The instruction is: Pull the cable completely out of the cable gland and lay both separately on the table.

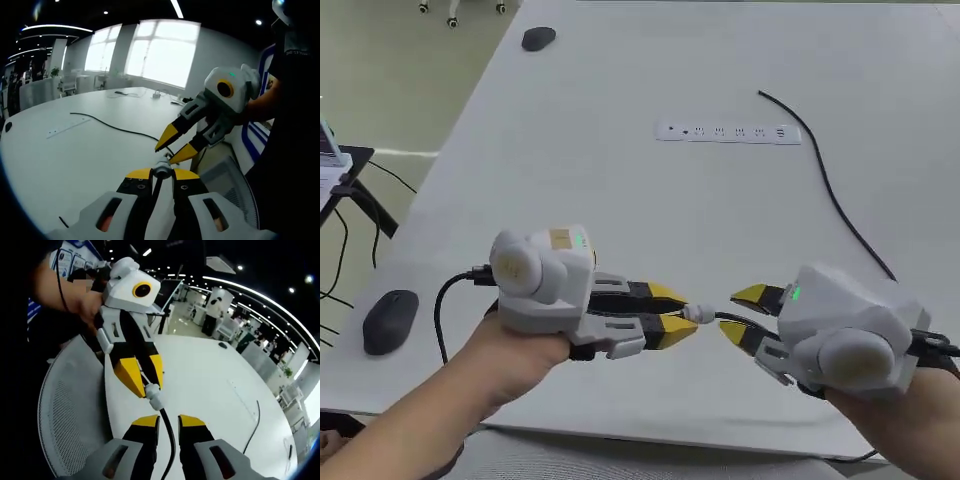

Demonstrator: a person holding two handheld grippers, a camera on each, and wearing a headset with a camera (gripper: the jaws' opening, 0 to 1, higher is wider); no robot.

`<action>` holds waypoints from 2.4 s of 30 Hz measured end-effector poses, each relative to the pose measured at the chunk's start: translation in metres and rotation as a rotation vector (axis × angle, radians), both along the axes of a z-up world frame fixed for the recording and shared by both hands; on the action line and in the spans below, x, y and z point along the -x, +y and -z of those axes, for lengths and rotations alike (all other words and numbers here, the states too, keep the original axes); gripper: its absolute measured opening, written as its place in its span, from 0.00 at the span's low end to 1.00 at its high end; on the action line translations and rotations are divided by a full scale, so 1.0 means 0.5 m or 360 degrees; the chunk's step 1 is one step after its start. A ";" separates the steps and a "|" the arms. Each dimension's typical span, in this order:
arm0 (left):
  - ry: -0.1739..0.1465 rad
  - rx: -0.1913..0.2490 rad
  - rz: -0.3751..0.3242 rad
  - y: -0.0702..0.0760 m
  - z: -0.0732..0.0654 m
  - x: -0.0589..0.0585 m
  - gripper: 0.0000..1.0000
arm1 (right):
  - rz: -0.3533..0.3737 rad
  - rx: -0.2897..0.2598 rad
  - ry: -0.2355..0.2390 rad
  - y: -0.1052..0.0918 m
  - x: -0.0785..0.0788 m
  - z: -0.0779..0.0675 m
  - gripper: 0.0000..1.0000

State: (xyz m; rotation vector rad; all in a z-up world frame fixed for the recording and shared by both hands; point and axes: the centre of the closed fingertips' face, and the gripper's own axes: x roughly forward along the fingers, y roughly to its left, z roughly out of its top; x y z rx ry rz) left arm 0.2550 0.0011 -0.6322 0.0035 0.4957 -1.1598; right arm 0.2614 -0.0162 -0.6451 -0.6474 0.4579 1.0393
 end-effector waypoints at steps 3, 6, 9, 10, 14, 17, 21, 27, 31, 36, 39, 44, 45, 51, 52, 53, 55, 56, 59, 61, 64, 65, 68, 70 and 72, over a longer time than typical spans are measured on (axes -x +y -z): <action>0.0000 -0.0007 0.0008 -0.003 0.002 -0.002 0.15 | -0.0059 0.0064 -0.0062 0.005 -0.001 0.001 0.09; 0.0004 -0.0007 0.0004 -0.006 0.003 -0.005 0.15 | -0.0075 0.0090 -0.0064 0.005 0.001 0.005 0.04; 0.0005 -0.0006 0.0006 -0.008 0.003 -0.005 0.15 | -0.0078 0.0100 -0.0056 0.003 0.001 0.008 0.02; 0.0006 -0.0009 0.0008 -0.008 0.004 -0.005 0.15 | -0.0079 0.0099 -0.0054 0.002 0.001 0.009 0.01; 0.0008 -0.0006 0.0006 -0.010 0.005 -0.006 0.15 | -0.0071 0.0078 -0.0046 -0.001 0.000 0.011 0.01; 0.0018 0.0000 -0.0004 -0.011 0.004 -0.007 0.15 | -0.0059 0.0066 -0.0046 -0.002 -0.001 0.012 0.01; 0.0017 -0.0003 -0.0009 -0.012 0.006 -0.008 0.15 | -0.0024 0.0042 -0.0016 -0.004 -0.004 0.018 0.00; 0.0027 0.0012 -0.0026 -0.012 0.006 -0.012 0.15 | 0.0057 -0.0011 0.0031 -0.015 -0.014 0.023 0.00; 0.0018 0.0015 -0.0031 -0.007 0.004 -0.016 0.15 | 0.0189 -0.0080 0.0101 -0.033 -0.025 0.030 0.00; 0.0011 0.0022 -0.0035 -0.003 0.000 -0.022 0.15 | 0.0360 -0.0214 0.0201 -0.058 -0.040 0.043 0.00; 0.0007 0.0024 -0.0039 -0.003 -0.001 -0.023 0.15 | 0.0463 -0.0257 0.0241 -0.080 -0.051 0.058 0.00; -0.0002 0.0014 -0.0043 0.000 0.002 -0.025 0.15 | 0.0631 -0.0364 0.0320 -0.111 -0.063 0.079 0.00; -0.0005 0.0013 -0.0043 0.000 0.001 -0.024 0.15 | 0.0657 -0.0375 0.0343 -0.117 -0.064 0.085 0.00; -0.0001 0.0013 -0.0043 0.001 0.003 -0.023 0.15 | 0.0857 -0.0481 0.0444 -0.149 -0.076 0.110 0.00; -0.0003 0.0014 -0.0043 0.001 0.003 -0.023 0.15 | 0.0873 -0.0492 0.0445 -0.153 -0.077 0.111 0.00; -0.0006 0.0011 -0.0045 0.002 0.003 -0.023 0.15 | 0.0897 -0.0490 0.0456 -0.159 -0.077 0.116 0.00; -0.0007 0.0012 -0.0049 0.002 0.003 -0.021 0.15 | 0.0936 -0.0511 0.0492 -0.164 -0.075 0.124 0.00; -0.0010 0.0010 -0.0051 0.003 0.004 -0.021 0.15 | 0.0949 -0.0517 0.0501 -0.165 -0.074 0.125 0.00; -0.0008 0.0006 -0.0058 0.005 0.006 -0.021 0.15 | 0.0969 -0.0520 0.0522 -0.167 -0.072 0.132 0.00; -0.0008 0.0004 -0.0063 0.007 0.007 -0.021 0.15 | 0.0973 -0.0532 0.0530 -0.164 -0.069 0.130 0.00; -0.0006 0.0005 -0.0069 0.009 0.007 -0.021 0.15 | 0.0965 -0.0533 0.0507 -0.164 -0.069 0.124 0.00; -0.0005 0.0006 -0.0071 0.010 0.006 -0.022 0.15 | 0.0965 -0.0536 0.0515 -0.164 -0.069 0.123 0.00; -0.0002 0.0008 -0.0074 0.013 0.004 -0.022 0.15 | 0.0962 -0.0552 0.0513 -0.164 -0.069 0.118 0.00; 0.0003 0.0013 -0.0074 0.013 0.002 -0.023 0.15 | 0.0949 -0.0551 0.0500 -0.163 -0.068 0.115 0.01; 0.0003 0.0013 -0.0074 0.014 0.000 -0.023 0.15 | 0.0938 -0.0537 0.0498 -0.163 -0.067 0.117 0.01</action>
